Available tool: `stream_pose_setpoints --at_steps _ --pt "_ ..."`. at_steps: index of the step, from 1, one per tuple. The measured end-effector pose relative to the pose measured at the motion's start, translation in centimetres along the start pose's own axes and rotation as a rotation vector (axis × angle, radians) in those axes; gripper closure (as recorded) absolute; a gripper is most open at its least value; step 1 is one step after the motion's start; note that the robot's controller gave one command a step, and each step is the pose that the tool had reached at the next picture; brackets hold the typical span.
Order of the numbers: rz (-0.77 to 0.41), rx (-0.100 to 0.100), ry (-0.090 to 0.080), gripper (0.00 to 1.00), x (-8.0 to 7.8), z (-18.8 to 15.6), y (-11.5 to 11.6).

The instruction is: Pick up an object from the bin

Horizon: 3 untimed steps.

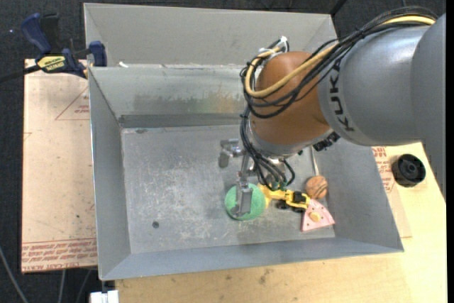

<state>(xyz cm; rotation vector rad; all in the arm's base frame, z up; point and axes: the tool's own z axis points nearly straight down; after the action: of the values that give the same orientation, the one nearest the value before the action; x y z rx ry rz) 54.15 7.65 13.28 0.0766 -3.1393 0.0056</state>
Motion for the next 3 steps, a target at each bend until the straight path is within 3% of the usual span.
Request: stream_pose_setpoints --at_steps 1,2,3 --pt "-0.051 -0.005 -0.003 0.0 0.2 -1.2 -1.4" --pt "0.219 -0.005 -0.003 0.0 0.0 -0.3 -2.6" --pt "0.114 -0.004 -0.003 0.0 1.1 3.4 -4.7"
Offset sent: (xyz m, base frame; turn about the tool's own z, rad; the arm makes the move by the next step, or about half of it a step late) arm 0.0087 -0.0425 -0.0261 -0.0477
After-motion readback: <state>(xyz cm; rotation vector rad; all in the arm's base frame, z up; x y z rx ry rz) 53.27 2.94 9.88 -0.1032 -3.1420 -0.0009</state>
